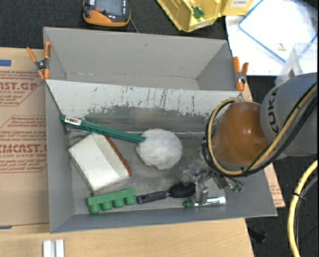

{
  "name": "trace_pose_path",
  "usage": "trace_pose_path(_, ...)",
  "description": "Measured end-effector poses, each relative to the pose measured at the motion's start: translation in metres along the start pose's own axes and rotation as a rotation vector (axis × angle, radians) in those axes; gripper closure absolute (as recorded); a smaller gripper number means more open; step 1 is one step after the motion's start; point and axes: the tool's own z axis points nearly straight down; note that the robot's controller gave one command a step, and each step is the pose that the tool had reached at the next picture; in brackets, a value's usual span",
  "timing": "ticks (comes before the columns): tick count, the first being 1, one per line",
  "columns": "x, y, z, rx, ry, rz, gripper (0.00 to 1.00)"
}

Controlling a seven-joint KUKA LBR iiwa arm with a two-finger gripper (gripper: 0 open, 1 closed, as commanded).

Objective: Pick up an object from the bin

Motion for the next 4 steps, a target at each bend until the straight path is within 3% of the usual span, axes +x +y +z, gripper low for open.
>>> trace_pose_path(4,0.0001,-0.0001,-0.0001,0.000,0.000,0.000,1.00)
